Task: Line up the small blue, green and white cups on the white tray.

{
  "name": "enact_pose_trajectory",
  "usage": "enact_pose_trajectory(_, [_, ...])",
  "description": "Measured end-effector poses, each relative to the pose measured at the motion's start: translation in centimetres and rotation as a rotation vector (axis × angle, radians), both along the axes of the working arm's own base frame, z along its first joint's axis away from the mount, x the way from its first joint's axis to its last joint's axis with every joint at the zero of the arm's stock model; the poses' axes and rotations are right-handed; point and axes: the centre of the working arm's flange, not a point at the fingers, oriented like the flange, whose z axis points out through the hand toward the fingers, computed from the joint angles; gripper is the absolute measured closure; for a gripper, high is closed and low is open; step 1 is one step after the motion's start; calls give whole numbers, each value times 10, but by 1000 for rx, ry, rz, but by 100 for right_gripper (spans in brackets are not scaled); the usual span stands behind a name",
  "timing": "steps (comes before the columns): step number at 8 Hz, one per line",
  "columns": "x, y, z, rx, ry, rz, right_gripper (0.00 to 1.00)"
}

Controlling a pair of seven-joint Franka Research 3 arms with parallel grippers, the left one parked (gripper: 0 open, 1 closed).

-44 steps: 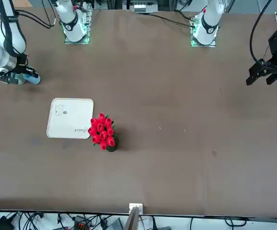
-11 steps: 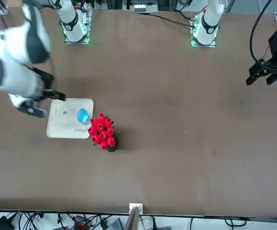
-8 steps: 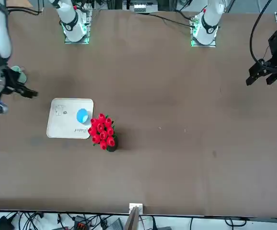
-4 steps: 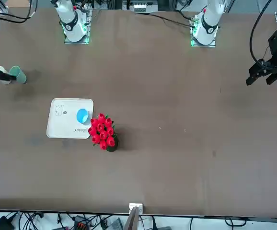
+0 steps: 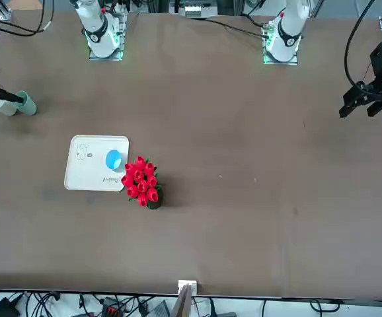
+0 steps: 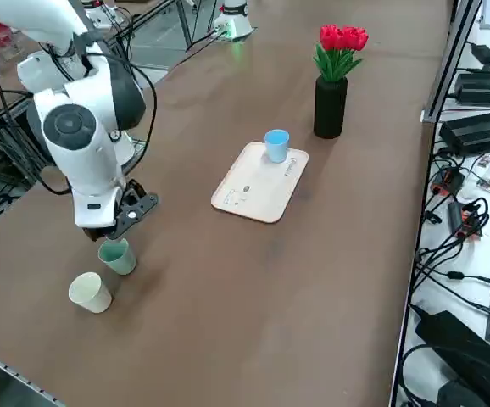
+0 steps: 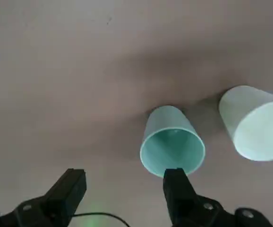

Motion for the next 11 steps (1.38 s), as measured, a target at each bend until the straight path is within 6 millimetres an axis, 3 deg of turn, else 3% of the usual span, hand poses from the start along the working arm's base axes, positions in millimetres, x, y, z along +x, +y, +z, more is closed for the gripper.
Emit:
enact_pose_trajectory(2, [-13,7,-22,6,0,-4,0])
enact_pose_trajectory(5, [-26,-3,-33,-14,-33,-34,0])
enact_pose_trajectory(8, [-32,2,-46,-30,-62,-35,6])
enact_pose_trajectory(9, [-32,2,-47,-31,-64,-35,14])
enact_pose_trajectory(11, [-31,1,-47,-33,-67,-35,55])
